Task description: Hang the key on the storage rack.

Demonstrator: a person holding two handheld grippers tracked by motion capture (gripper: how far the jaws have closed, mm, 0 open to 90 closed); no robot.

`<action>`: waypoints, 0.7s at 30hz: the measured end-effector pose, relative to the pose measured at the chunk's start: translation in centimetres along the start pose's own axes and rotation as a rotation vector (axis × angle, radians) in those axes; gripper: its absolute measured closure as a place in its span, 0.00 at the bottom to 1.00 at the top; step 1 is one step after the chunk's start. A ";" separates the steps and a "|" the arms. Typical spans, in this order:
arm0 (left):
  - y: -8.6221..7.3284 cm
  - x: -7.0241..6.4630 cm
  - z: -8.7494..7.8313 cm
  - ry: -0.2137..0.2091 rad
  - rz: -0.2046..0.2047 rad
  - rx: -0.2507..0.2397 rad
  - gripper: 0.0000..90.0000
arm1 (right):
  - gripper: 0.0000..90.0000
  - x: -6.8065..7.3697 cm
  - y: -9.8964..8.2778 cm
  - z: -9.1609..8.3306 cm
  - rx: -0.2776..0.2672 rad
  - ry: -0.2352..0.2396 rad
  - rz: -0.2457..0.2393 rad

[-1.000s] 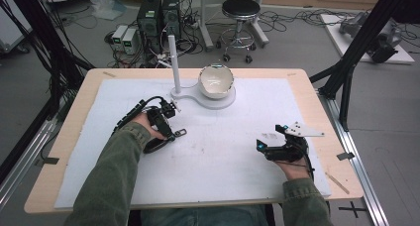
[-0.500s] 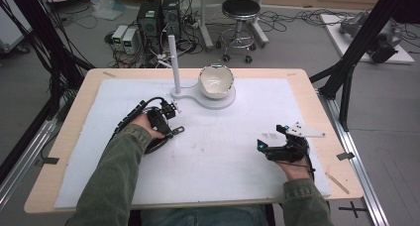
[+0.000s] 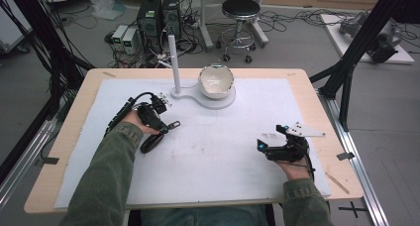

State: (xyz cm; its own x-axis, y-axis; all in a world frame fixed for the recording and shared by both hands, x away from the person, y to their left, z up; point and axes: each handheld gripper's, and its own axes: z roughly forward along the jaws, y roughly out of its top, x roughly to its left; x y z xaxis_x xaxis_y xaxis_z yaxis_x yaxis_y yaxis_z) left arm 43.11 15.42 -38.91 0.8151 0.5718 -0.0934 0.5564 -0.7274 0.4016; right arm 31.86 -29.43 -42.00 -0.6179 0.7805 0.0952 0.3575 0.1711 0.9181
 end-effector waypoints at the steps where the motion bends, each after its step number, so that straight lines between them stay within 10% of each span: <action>1: -0.1 0.0 -0.3 0.001 -0.005 -0.007 0.91 | 0.00 0.0 0.0 0.0 -0.001 -0.002 0.001; 21: 1.3 0.0 -5.8 0.064 -0.018 -0.048 0.91 | 0.00 0.0 0.0 0.0 0.000 0.006 0.008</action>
State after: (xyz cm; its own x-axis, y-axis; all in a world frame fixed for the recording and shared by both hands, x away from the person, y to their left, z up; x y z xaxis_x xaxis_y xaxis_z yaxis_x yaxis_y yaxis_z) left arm 42.86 16.63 -33.15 0.7923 0.6086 -0.0429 0.5608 -0.6988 0.4441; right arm 31.82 -29.45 -42.03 -0.6191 0.7783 0.1047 0.3622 0.1648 0.9174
